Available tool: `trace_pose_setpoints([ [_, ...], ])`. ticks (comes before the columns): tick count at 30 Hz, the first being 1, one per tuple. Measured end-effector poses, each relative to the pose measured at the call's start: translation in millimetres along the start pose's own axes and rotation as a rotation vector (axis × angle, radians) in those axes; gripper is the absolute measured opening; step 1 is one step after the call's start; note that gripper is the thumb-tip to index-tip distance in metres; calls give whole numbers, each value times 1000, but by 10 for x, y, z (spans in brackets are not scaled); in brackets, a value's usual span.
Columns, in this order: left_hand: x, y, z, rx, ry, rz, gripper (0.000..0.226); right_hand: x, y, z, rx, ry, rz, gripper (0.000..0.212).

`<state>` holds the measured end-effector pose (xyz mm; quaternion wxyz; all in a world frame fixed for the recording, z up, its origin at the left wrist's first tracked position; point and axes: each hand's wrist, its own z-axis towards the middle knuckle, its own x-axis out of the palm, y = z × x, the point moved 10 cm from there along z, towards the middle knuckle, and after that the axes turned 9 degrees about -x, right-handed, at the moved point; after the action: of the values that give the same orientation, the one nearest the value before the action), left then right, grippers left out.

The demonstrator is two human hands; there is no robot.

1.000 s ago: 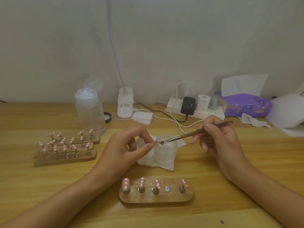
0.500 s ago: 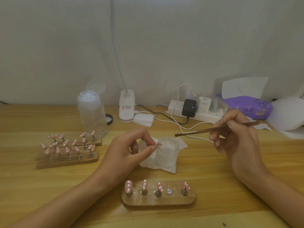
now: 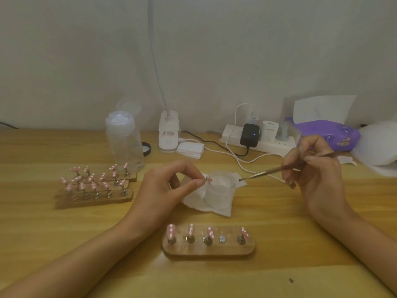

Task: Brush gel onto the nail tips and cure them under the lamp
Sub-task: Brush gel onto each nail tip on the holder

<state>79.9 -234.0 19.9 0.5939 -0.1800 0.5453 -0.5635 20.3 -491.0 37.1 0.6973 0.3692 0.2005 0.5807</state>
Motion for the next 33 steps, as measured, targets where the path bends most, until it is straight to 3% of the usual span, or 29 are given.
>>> trace_pose_setpoints([
  [4,-256,-39,44,-89,-118,-154,5,69,-101,-44,83,-4,42,26],
  [9,-566,-420,16,-9,-199,-317,7,69,-202,-62,173,-41,112,35],
  [13,-425,-860,-137,200,-119,-50,5,45,-238,-51,199,-76,118,44],
  [16,-157,-931,-309,257,19,79,9,29,-258,-49,217,-100,132,43],
  [22,271,-827,-516,270,207,267,7,1,-272,-50,217,-115,107,33],
  [26,374,-774,-565,264,191,458,13,28,-272,-57,221,-92,86,27],
  [33,428,-590,-559,124,179,552,19,17,-270,-54,215,-103,53,25],
])
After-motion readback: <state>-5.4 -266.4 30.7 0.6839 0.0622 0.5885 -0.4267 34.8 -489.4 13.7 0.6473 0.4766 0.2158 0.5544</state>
